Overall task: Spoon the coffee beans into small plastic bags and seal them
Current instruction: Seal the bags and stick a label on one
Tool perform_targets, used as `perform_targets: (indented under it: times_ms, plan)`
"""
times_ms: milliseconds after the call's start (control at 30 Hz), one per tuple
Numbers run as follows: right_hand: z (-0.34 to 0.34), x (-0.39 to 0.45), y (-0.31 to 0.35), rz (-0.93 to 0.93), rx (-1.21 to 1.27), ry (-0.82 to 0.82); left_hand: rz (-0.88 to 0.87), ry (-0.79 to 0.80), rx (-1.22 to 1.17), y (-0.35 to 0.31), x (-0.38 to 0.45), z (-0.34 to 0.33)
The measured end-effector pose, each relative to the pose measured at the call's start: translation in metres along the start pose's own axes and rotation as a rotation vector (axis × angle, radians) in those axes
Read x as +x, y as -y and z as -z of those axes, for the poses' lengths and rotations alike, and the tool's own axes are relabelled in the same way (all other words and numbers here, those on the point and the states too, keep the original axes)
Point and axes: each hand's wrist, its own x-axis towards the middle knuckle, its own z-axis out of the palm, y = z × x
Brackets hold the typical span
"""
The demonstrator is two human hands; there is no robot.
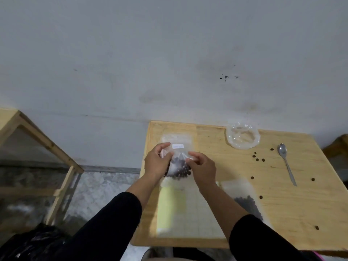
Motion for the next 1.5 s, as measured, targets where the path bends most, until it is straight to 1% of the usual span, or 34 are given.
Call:
perform_targets:
  times_ms: [100, 267, 400, 500, 633, 800, 867, 1000, 1067, 1167, 1333, 1433, 1500]
  plan:
    - [0.000, 0.032, -0.007, -0.033, -0.032, -0.014, 0.016, 0.024, 0.104, 0.004, 0.017, -0.015]
    - [-0.006, 0.068, -0.018, -0.022, -0.162, 0.052, 0.090, -0.008, 0.200, 0.011, 0.038, -0.033]
    - [-0.013, 0.079, -0.029, 0.007, -0.253, 0.104, 0.126, 0.012, 0.298, 0.021, 0.045, -0.040]
    - [-0.017, 0.081, -0.037, 0.074, -0.347, 0.093, 0.099, 0.053, 0.437, 0.027, 0.049, -0.041]
    - [-0.019, 0.081, -0.041, 0.153, -0.424, 0.092, 0.064, 0.098, 0.500, 0.029, 0.051, -0.041]
    - [-0.019, 0.072, -0.044, 0.387, -0.685, 0.100, 0.016, 0.107, 0.529, 0.023, 0.044, -0.038]
    - [-0.014, 0.067, -0.045, 0.473, -0.769, 0.131, -0.004, 0.114, 0.540, 0.020, 0.039, -0.036]
    - [0.003, 0.055, -0.042, 0.597, -1.007, 0.190, -0.097, 0.087, 0.598, 0.011, 0.023, -0.029]
    - [0.013, 0.043, -0.037, 0.616, -1.088, 0.186, -0.184, 0.079, 0.634, 0.007, 0.012, -0.026]
    - [0.028, 0.021, -0.032, 0.608, -1.147, 0.157, -0.314, 0.104, 0.671, 0.005, -0.008, -0.030]
    - [0.068, -0.021, -0.039, 0.529, -1.125, 0.075, -0.564, 0.226, 0.744, 0.012, -0.047, -0.057]
    - [0.099, -0.036, -0.058, 0.456, -1.123, 0.040, -0.582, 0.283, 0.693, 0.018, -0.079, -0.081]
    - [0.120, -0.040, -0.073, 0.400, -1.128, 0.015, -0.568, 0.322, 0.706, 0.018, -0.099, -0.097]
